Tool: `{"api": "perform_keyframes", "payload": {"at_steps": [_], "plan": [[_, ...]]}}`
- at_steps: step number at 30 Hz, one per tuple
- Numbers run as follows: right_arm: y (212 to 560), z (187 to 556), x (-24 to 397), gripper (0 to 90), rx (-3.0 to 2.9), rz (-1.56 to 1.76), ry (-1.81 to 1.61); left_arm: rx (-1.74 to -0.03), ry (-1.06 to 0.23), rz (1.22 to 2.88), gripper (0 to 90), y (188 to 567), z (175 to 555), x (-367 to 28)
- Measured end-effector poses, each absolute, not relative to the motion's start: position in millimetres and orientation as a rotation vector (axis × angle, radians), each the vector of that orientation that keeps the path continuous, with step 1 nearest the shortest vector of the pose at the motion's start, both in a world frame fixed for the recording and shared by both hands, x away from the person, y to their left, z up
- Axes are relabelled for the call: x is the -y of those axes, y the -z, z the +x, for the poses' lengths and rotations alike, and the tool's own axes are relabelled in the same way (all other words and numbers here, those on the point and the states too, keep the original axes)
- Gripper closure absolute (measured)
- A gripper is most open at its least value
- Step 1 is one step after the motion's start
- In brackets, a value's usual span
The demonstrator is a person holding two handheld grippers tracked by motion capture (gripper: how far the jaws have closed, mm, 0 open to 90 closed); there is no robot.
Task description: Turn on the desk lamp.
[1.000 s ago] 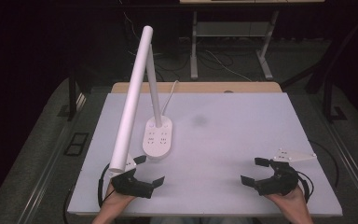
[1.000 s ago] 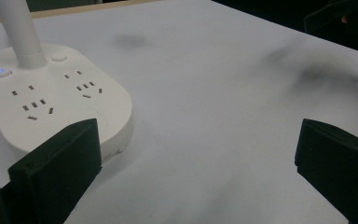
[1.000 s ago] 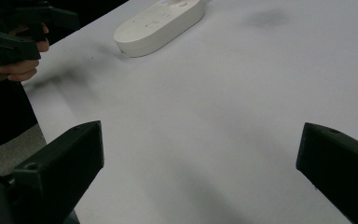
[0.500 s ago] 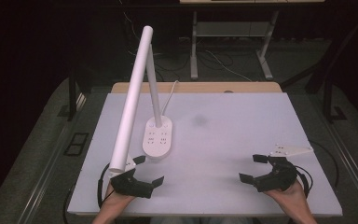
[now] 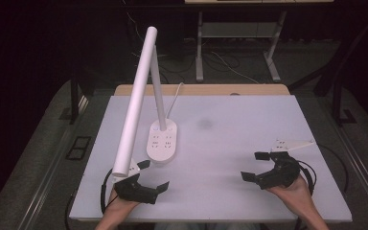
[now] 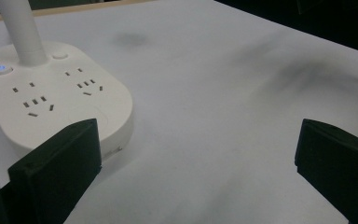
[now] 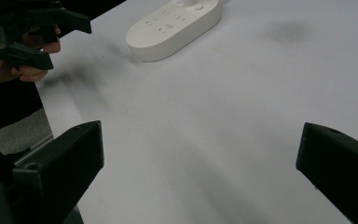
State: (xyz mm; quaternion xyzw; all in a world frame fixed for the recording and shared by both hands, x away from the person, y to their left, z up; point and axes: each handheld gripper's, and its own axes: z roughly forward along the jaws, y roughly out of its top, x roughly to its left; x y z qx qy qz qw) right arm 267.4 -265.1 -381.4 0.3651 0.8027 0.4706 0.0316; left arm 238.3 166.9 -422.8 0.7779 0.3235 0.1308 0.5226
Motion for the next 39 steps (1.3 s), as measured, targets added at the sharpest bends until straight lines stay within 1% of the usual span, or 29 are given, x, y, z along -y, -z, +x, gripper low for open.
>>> {"api": "perform_keyframes", "payload": {"at_steps": [10, 26, 39], "plan": [[373.5, 280.0, 257.9, 0.1, -2.489, 1.117, -1.448, -0.774, -0.317, 1.863, 0.0, 423.1, 239.9, -166.5], [354.9, 304.3, 228.8, 0.1, -2.523, 1.037, -1.42, -0.766, -0.316, 1.877, 0.0, 423.8, 240.9, -164.7], [351.6, 320.3, 215.4, 0.1, -2.537, 1.035, -1.401, -0.77, -0.313, 1.87, 0.0, 423.6, 240.8, -165.6]]}}
